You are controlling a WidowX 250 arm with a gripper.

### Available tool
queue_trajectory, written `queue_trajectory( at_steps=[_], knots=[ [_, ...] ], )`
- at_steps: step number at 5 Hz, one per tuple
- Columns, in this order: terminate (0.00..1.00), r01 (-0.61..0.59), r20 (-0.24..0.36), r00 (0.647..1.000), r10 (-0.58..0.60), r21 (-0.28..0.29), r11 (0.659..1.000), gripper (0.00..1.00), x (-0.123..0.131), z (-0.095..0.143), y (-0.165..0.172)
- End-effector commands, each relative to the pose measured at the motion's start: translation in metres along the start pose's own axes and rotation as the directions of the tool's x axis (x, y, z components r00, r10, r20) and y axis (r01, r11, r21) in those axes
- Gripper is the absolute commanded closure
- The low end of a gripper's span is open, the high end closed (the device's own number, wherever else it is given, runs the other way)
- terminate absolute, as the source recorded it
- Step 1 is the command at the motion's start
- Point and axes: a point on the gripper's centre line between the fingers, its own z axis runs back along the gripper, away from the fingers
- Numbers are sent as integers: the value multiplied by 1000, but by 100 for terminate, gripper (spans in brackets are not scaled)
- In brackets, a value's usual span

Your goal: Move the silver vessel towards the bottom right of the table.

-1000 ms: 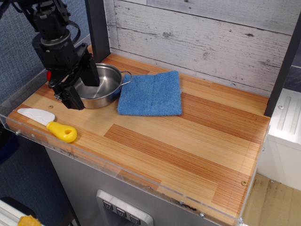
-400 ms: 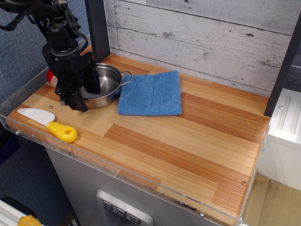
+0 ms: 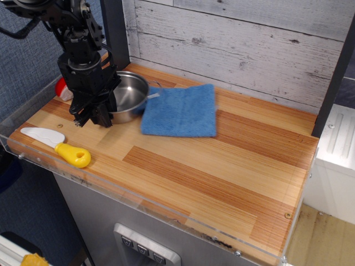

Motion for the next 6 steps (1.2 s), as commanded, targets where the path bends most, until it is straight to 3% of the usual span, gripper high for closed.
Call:
queue_trajectory(
  at_steps=[1,3,4,5,6],
  knots=[
    [0,113,63,992,-109,-55,992,100,3,31,-8],
    [0,209,100,974,-202,-65,976,100,2,67,-18],
    [0,273,101,960,-262,-111,956,100,-2,87,-21],
    [0,380,112,924,-366,-152,912,100,-12,107,-21],
    [0,530,137,848,-512,-180,829,100,-27,125,-19]
  ],
)
